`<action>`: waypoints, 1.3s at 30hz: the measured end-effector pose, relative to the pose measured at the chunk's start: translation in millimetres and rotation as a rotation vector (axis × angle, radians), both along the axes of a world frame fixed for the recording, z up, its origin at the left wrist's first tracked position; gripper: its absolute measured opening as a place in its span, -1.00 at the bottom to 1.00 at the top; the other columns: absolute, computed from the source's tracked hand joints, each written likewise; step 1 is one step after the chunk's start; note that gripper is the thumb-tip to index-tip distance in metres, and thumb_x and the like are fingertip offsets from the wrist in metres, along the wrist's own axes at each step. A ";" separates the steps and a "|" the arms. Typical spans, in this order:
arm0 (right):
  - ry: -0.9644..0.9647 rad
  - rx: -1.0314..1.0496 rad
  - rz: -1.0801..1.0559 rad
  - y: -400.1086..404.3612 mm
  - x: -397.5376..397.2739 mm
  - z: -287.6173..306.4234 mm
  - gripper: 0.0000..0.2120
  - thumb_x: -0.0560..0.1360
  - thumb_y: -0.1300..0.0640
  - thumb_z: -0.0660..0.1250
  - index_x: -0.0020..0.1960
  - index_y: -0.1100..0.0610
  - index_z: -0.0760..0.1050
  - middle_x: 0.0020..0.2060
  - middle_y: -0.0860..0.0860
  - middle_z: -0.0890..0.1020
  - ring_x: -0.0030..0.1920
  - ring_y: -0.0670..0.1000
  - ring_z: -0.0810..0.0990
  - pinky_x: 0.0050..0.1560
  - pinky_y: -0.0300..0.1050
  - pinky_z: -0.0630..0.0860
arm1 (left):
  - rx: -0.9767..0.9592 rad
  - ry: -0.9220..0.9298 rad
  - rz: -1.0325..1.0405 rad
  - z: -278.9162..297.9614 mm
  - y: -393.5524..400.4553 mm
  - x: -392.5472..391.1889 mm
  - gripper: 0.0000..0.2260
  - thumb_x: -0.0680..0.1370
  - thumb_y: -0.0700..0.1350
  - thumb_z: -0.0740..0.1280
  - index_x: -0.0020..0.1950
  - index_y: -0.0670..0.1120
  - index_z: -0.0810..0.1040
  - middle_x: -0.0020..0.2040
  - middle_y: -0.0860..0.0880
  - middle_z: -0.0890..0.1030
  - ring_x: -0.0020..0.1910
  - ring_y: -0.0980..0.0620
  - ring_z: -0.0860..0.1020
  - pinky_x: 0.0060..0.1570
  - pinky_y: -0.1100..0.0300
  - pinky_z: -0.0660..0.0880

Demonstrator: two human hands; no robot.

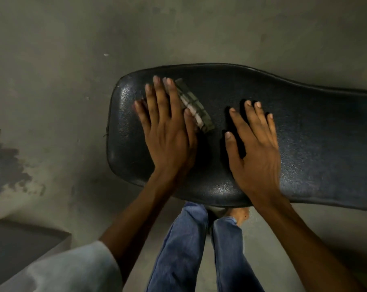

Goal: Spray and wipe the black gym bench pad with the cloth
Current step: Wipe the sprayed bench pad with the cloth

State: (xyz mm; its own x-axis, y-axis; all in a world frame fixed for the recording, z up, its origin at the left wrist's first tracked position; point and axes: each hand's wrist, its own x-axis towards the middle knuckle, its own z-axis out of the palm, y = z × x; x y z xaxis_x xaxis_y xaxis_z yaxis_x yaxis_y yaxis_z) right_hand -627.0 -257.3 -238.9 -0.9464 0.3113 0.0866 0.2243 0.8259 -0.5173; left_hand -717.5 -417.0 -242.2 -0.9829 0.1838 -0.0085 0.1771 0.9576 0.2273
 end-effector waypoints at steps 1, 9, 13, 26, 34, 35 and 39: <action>0.012 -0.006 -0.018 3.4 4.1 1.5 -0.54 0.74 0.06 0.23 0.63 0.09 0.40 0.67 0.14 0.32 0.72 0.15 0.18 0.74 0.22 0.05 | 0.000 -0.002 -0.037 1.2 6.4 4.8 -0.42 0.77 0.05 -0.03 0.75 -0.16 -0.02 0.76 -0.20 -0.03 0.75 -0.17 -0.09 0.68 -0.29 -0.08; 0.005 0.029 -0.139 46.9 39.9 6.7 -0.54 0.73 0.08 0.23 0.61 0.10 0.42 0.66 0.14 0.34 0.72 0.15 0.19 0.71 0.30 0.10 | 0.002 -0.056 -0.264 5.1 1.8 85.4 -0.43 0.77 0.08 -0.04 0.75 -0.10 0.00 0.76 -0.15 -0.02 0.75 -0.12 -0.08 0.69 -0.28 -0.04; -0.036 0.090 -0.213 64.8 46.2 -0.5 -0.52 0.75 0.00 0.17 0.65 0.07 0.38 0.68 0.17 0.31 0.73 0.19 0.16 0.72 0.28 0.06 | 0.006 -0.031 -0.102 0.5 28.3 30.7 -0.41 0.76 0.06 -0.05 0.75 -0.13 -0.06 0.76 -0.15 -0.07 0.75 -0.12 -0.13 0.69 -0.26 -0.10; -0.063 0.134 -0.216 94.1 71.6 9.7 -0.48 0.74 -0.03 0.18 0.68 0.03 0.31 0.70 0.15 0.27 0.73 0.17 0.14 0.71 0.30 0.08 | -0.048 -0.101 -0.272 9.4 43.7 51.2 -0.40 0.76 0.09 -0.04 0.76 -0.09 -0.07 0.76 -0.17 -0.07 0.75 -0.13 -0.11 0.69 -0.26 -0.07; -0.096 0.161 -0.315 115.4 80.4 -9.1 -0.47 0.76 -0.08 0.15 0.69 0.06 0.29 0.69 0.20 0.26 0.73 0.21 0.13 0.71 0.31 0.03 | -0.086 -0.089 -0.400 6.9 119.4 73.3 -0.39 0.75 0.08 -0.06 0.75 -0.14 -0.09 0.76 -0.21 -0.08 0.75 -0.19 -0.11 0.69 -0.26 -0.17; -0.092 0.147 -0.311 116.3 80.2 -9.1 -0.47 0.76 -0.08 0.15 0.69 0.06 0.29 0.70 0.19 0.25 0.73 0.21 0.12 0.72 0.31 0.02 | -0.102 -0.092 -0.435 7.0 121.6 88.0 -0.39 0.75 0.08 -0.07 0.75 -0.14 -0.10 0.76 -0.20 -0.08 0.75 -0.18 -0.12 0.69 -0.24 -0.20; -0.072 0.089 -0.277 125.0 88.4 -5.0 -0.48 0.76 -0.05 0.16 0.69 0.05 0.30 0.70 0.18 0.25 0.74 0.19 0.11 0.72 0.29 0.04 | -0.099 -0.101 -0.499 7.3 119.3 113.2 -0.41 0.76 0.07 -0.06 0.75 -0.13 -0.04 0.76 -0.18 -0.04 0.75 -0.15 -0.10 0.70 -0.20 -0.17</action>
State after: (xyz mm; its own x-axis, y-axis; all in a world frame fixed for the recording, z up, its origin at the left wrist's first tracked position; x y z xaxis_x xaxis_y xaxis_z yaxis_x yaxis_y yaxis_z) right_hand -538.6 -132.2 -243.8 -0.8313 0.5524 0.0612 0.4805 0.7697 -0.4204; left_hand -604.3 -297.6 -234.9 -0.7689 0.6238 -0.1404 0.5999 0.7797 0.1792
